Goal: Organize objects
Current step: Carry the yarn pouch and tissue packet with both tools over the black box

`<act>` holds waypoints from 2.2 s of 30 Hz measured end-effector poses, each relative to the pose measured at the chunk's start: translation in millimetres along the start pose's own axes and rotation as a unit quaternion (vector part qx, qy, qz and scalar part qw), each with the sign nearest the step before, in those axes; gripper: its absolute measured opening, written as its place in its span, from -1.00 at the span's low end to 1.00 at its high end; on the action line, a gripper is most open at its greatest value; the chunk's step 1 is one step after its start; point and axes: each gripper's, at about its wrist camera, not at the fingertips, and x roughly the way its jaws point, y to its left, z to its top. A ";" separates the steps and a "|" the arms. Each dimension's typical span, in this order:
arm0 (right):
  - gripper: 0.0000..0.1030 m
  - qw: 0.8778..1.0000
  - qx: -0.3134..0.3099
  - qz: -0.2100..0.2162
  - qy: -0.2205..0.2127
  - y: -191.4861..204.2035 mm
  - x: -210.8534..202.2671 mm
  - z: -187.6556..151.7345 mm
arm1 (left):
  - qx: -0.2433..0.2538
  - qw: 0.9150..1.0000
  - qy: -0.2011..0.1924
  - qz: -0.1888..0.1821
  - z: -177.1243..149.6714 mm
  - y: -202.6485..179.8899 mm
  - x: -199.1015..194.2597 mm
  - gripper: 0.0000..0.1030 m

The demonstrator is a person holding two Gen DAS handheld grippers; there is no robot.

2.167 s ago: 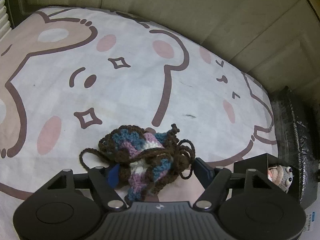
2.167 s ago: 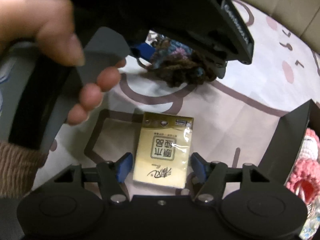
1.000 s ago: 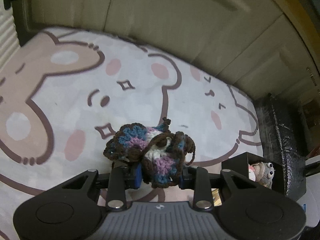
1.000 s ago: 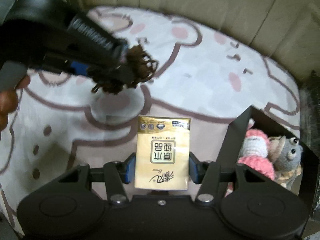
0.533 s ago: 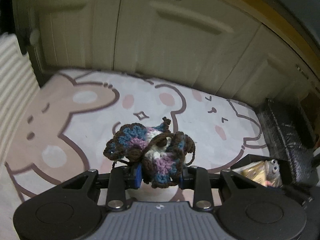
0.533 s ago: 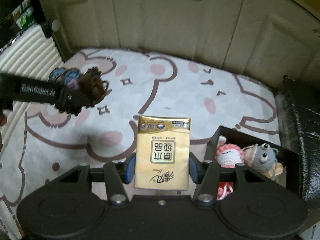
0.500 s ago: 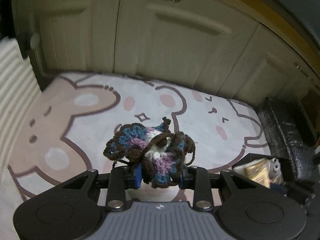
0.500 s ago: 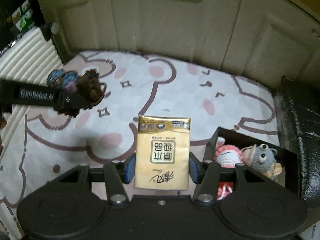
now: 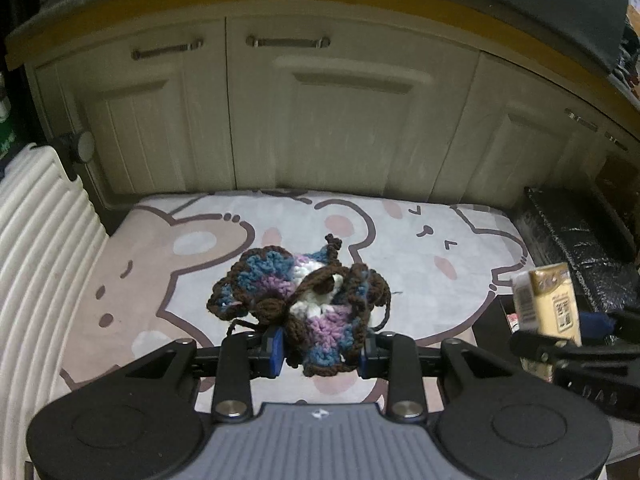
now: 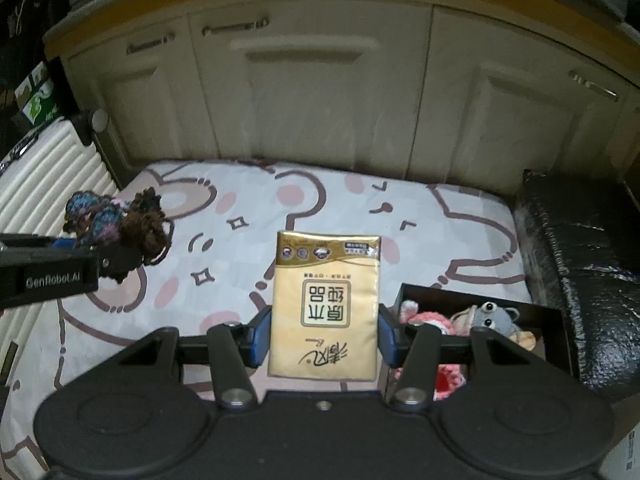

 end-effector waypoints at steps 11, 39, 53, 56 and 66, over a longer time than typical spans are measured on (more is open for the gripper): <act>0.03 0.999 0.016 -0.009 -0.027 -10.9 -20.0 -0.7 | 0.014 1.000 -0.024 0.004 -4.6 -13.2 -17.7 -0.34; 0.03 0.998 0.037 -0.042 -0.025 -90.3 -54.8 -22.8 | 0.047 0.997 -0.026 -0.056 -5.2 -91.2 -11.2 -0.33; 0.03 0.996 0.055 -0.065 -0.009 -139.8 -58.8 -40.6 | 0.045 0.994 -0.010 -0.101 -8.9 -140.9 -1.3 -0.33; 0.03 0.997 0.053 -0.064 0.002 -146.7 -54.0 -44.8 | 0.053 0.993 -0.007 -0.106 -11.9 -151.0 1.1 -0.33; 0.03 0.996 0.042 -0.065 0.047 -160.3 -21.2 -59.1 | 0.048 0.988 0.014 -0.143 -18.4 -170.2 9.9 -0.33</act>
